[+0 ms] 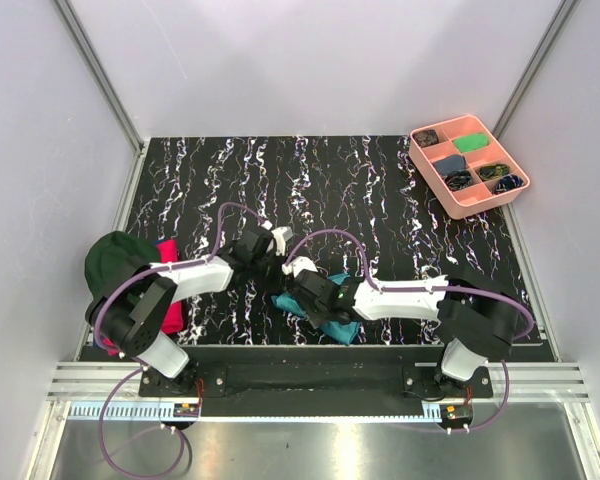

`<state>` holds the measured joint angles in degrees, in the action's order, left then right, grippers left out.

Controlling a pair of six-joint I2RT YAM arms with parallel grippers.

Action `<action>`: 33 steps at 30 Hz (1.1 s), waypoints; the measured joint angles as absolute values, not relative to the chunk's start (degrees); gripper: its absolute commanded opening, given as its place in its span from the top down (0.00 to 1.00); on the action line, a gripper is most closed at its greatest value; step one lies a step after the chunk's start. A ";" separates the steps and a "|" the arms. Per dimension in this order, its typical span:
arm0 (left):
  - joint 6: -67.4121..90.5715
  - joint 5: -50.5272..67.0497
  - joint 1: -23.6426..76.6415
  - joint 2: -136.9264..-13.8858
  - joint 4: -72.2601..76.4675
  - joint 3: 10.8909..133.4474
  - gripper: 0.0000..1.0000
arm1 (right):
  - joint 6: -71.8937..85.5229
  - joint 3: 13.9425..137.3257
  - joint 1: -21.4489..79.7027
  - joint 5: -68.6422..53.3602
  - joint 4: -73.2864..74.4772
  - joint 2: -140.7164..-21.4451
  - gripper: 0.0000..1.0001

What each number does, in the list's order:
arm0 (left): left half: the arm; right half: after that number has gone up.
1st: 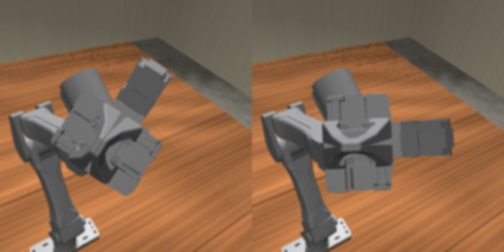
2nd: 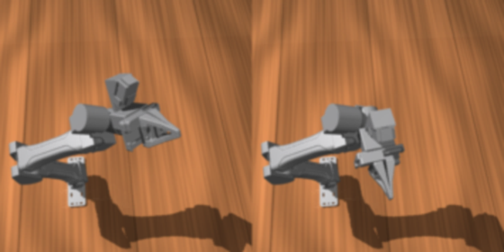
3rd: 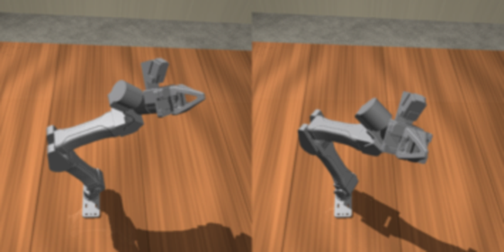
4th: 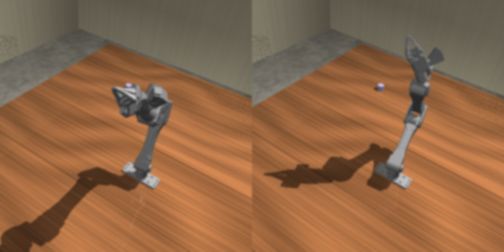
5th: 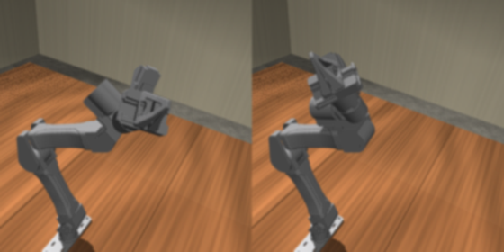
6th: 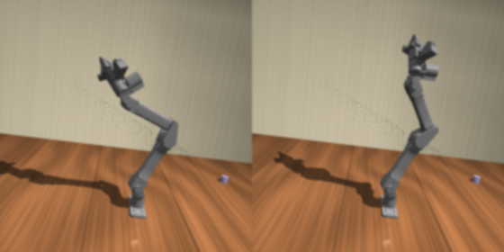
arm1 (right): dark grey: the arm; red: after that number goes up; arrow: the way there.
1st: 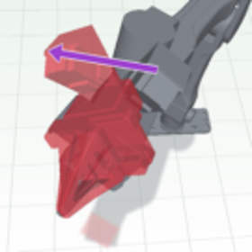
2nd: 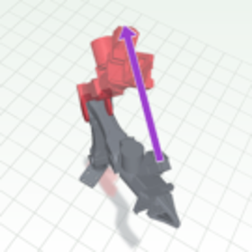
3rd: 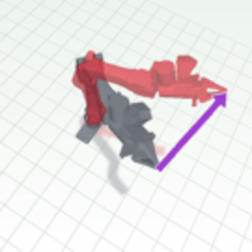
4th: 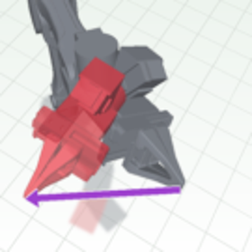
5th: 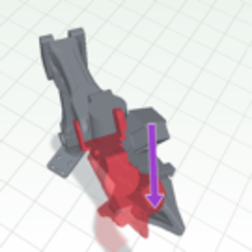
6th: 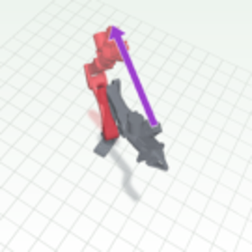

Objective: Fold the napkin, place the utensils inside, and roll it up
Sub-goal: Roll the napkin with the utensil

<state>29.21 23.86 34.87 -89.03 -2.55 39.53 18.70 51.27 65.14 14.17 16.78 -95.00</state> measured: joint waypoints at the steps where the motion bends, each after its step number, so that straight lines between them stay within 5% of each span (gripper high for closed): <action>1: 29.36 23.90 34.59 -88.95 -2.55 39.83 0.51 | 18.76 50.83 65.14 14.22 16.25 -94.74 0.60; 5: 30.83 24.16 30.81 -85.73 -2.76 40.18 0.37 | 18.92 48.97 65.12 14.02 13.96 -93.54 0.62; 18: 32.12 23.38 24.34 -67.66 0.91 27.22 0.23 | 18.59 46.13 59.96 -2.83 7.09 -92.16 0.65; 26: 34.06 25.47 24.34 -60.20 6.37 19.77 0.23 | 17.78 46.17 54.13 -18.33 6.85 -93.89 0.66; 33: 35.05 29.65 24.34 -62.06 14.06 17.67 0.34 | 17.23 47.94 50.57 -29.43 6.66 -97.97 0.65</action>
